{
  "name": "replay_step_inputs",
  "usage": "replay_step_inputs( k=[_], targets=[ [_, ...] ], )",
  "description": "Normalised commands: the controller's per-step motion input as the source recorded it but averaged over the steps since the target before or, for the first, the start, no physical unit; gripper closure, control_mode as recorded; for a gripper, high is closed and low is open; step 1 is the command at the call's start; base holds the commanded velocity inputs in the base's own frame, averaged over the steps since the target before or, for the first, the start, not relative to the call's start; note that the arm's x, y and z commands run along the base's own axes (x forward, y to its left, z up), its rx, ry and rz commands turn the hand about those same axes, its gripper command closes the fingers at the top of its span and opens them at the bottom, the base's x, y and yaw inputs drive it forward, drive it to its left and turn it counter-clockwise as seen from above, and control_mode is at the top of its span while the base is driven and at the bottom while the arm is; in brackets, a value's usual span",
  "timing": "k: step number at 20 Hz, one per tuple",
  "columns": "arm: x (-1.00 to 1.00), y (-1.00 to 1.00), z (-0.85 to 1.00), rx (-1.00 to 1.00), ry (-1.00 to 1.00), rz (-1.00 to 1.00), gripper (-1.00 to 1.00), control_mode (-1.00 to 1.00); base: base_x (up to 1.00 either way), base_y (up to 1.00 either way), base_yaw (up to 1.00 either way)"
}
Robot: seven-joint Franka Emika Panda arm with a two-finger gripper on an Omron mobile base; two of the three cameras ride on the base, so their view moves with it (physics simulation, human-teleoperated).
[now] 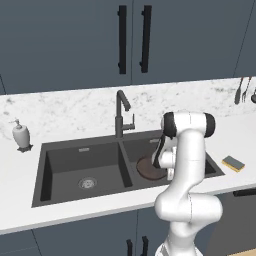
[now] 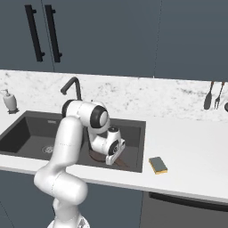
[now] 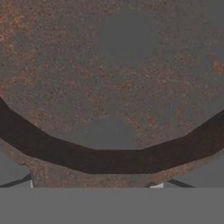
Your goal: Pick the pan and sponge and place them into the sink. Then turn on the water.
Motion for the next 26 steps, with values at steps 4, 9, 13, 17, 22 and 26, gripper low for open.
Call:
replay_step_inputs(
  k=[4, 9, 13, 17, 22, 26],
  targets=[
    [0.14, 0.09, -0.15, 0.0, 0.0, 0.01, -1.0, -1.0, 0.0, 0.0, 0.0],
    [0.01, 0.0, 0.16, 0.0, 0.04, 0.0, -1.0, -1.0, 0.0, 0.0, 0.0],
    [-0.03, 0.0, 0.75, 0.0, 0.06, 0.0, -1.0, -1.0, 0.0, 0.0, 0.0],
    [-0.05, 0.0, 0.99, 0.01, 0.01, 0.0, -1.0, -1.0, 0.0, 0.0, 0.0],
    [-0.07, 0.0, 1.0, 0.04, 0.0, 0.0, -1.0, -1.0, 0.0, 0.0, 0.0],
    [-0.26, -0.03, 0.81, 0.04, 0.0, -0.06, -1.0, -1.0, 0.0, 0.0, 0.0]
  ],
)
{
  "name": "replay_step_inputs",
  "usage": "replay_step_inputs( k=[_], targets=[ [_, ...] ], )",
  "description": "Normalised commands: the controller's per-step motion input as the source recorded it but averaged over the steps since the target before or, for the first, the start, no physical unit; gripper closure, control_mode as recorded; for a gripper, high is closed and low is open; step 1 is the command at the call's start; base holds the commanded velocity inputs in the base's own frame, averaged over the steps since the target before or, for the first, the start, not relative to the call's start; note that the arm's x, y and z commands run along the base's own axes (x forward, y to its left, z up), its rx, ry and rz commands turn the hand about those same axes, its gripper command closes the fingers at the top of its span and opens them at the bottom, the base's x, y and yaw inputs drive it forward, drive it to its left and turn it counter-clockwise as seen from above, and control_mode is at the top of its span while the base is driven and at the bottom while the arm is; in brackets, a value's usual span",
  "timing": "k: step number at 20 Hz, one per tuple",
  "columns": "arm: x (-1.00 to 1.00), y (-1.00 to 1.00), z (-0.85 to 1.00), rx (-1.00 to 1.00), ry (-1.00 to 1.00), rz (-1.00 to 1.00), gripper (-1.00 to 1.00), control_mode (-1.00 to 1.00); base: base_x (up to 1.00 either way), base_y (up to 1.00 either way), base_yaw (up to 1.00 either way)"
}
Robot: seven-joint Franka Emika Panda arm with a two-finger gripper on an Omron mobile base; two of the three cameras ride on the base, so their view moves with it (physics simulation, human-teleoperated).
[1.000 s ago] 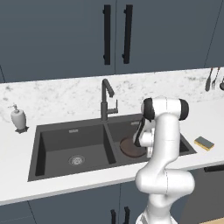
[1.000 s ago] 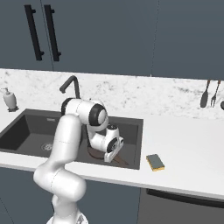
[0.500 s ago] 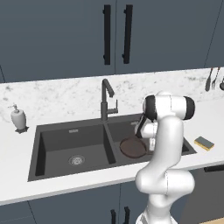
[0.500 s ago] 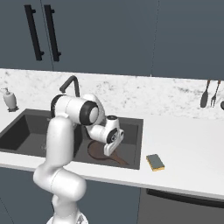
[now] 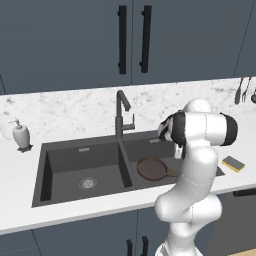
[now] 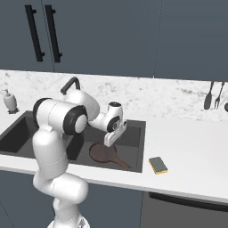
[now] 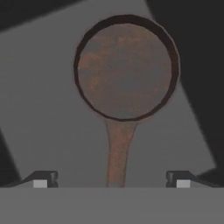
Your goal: Pick the pan and sponge and place them into the sink. Then turn on the water.
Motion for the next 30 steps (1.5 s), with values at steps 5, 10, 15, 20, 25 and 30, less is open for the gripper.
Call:
replay_step_inputs(
  k=[5, 10, 15, 20, 25, 30],
  targets=[
    [-0.41, -0.05, 0.44, 0.0, -0.01, -0.16, -1.0, -1.0, 0.0, 0.0, 0.0],
    [-0.19, -0.2, 0.51, -0.02, 0.04, -0.22, -1.0, -1.0, 0.0, 0.0, 0.0],
    [-0.2, -0.4, 0.39, -0.08, 0.1, -0.13, -1.0, -1.0, 0.0, 0.0, 0.0],
    [-0.25, -0.42, 0.03, -0.04, 0.05, -0.02, -1.0, -1.0, 0.0, 0.0, 0.0],
    [-0.31, -0.46, 0.0, 0.02, 0.0, 0.0, -1.0, -1.0, 0.0, 0.0, 0.0],
    [-0.22, -0.49, 0.0, 0.04, 0.0, 0.0, -1.0, -1.0, 0.0, 0.0, 0.0]
  ],
)
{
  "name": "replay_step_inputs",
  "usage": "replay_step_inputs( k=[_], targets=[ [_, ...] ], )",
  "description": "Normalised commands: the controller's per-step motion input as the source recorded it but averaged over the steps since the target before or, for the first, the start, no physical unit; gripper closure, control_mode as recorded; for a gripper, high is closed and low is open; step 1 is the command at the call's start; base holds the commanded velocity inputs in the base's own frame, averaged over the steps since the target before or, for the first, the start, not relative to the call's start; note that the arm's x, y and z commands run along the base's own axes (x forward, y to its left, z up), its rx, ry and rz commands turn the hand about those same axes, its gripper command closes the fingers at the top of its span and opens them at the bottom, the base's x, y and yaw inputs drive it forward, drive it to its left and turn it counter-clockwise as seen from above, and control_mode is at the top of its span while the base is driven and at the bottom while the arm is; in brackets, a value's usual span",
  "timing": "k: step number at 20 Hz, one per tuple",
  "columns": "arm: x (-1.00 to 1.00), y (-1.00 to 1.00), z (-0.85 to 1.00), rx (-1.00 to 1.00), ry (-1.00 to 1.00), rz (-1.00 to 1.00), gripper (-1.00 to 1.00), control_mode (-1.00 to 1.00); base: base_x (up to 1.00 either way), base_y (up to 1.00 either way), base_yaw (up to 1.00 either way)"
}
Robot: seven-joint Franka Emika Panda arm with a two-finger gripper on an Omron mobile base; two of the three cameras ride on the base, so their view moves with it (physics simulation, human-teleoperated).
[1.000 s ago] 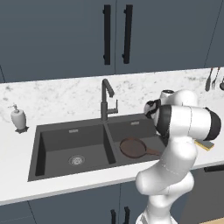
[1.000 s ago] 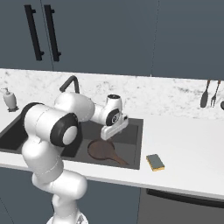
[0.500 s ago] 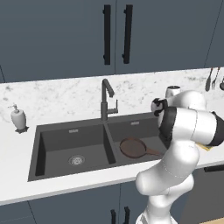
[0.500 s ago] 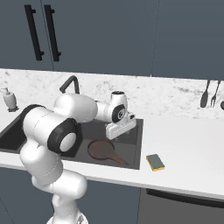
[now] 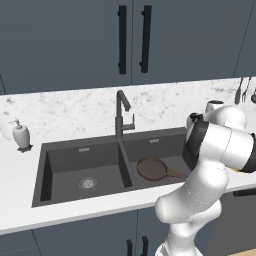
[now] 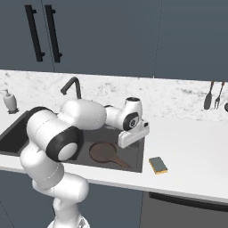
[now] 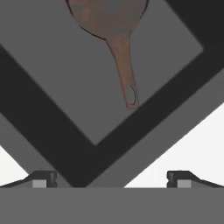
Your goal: Pick the pan and sponge and place them into the sink. Then turn on the water.
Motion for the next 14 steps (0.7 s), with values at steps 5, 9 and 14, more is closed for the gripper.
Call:
replay_step_inputs(
  k=[5, 9, 14],
  targets=[
    [-0.24, -0.39, 0.0, 0.01, 0.0, -0.02, -1.0, -1.0, 0.0, 0.0, 0.0],
    [-0.14, -0.29, 0.0, 0.0, 0.0, -0.04, -1.0, -1.0, 0.0, 0.0, 0.0],
    [-0.07, -0.31, 0.0, 0.0, 0.0, -0.05, -1.0, -1.0, 0.0, 0.0, 0.0]
  ],
)
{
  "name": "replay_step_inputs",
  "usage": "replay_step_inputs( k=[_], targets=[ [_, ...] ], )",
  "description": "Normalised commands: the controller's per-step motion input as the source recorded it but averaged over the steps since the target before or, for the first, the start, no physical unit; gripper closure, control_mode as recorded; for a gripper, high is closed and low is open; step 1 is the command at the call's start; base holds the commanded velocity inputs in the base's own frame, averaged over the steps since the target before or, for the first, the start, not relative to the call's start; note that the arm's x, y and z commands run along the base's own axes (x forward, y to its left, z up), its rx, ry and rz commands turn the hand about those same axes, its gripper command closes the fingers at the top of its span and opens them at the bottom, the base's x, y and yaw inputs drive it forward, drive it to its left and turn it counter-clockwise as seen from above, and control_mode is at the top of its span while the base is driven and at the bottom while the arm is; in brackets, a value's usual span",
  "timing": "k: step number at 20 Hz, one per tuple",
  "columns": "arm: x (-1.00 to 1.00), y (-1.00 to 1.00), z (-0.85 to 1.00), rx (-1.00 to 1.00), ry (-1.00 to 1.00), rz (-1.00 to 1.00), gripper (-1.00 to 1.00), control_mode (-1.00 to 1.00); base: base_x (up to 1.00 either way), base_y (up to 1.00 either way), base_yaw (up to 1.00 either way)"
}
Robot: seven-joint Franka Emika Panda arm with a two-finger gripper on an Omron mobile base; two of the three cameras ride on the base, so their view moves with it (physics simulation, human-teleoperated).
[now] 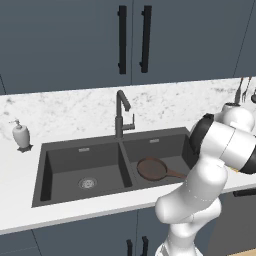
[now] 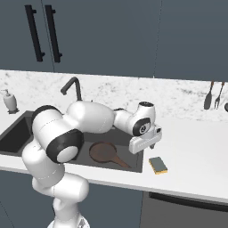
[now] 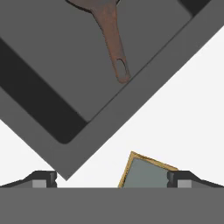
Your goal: Pick the pan and sponge and place them into the sink. Then turn on the water.
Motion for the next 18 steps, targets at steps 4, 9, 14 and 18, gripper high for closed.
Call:
replay_step_inputs(
  k=[4, 9, 14, 18],
  targets=[
    [-0.09, -0.29, 0.0, 0.0, 0.0, -0.05, -1.0, -1.0, 0.0, 0.0, 0.0],
    [-0.04, -0.25, 0.0, 0.0, 0.0, -0.06, -1.0, -1.0, 0.0, 0.0, 0.0],
    [-0.05, -0.09, 0.0, 0.0, 0.0, -0.05, -1.0, -1.0, 0.0, 0.0, 0.0],
    [-0.06, 0.0, -0.05, 0.0, 0.0, -0.04, -1.0, -1.0, 0.0, 0.0, 0.0]
  ],
)
